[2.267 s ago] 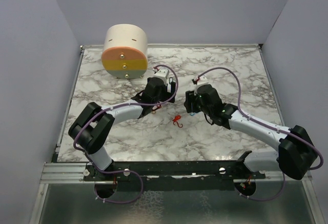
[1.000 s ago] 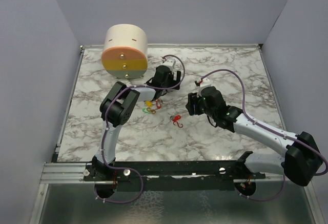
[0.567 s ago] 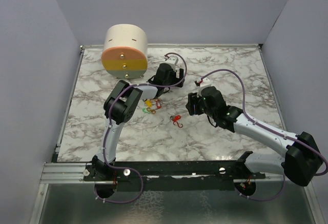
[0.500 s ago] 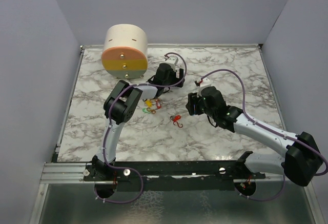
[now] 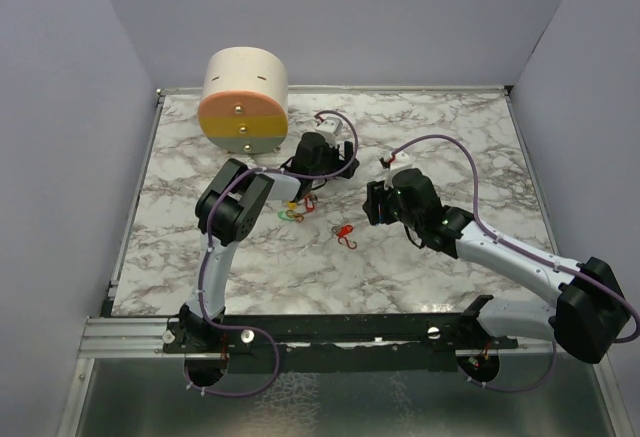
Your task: Put the keys on the keyring
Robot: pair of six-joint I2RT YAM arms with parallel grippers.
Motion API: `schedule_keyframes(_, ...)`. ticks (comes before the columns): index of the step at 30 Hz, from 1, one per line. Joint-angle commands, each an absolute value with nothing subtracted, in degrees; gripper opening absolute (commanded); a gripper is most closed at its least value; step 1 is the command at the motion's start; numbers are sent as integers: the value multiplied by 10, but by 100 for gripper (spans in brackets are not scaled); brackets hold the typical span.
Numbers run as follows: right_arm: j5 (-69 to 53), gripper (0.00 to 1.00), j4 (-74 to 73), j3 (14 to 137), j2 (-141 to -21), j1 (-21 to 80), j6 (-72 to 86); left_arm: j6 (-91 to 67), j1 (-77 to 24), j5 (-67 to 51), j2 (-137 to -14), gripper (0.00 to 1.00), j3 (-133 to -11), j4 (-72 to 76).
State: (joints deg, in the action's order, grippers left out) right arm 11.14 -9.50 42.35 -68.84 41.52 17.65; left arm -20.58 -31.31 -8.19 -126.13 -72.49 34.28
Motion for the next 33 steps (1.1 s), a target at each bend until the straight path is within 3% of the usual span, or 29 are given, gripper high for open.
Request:
schedule_keyframes(1,124,53,-94,424,-681,413,168,-222,-318,-95,-1249,81,-699,316)
schedule_keyframes(16,132,53,-97,420,-679,413,168,-219,-293,-33,-1250,78,-730,292)
schedule_keyframes(33,140,53,-103,421,-675,413,165,-206,-286,-66,-1285,47,-766,289)
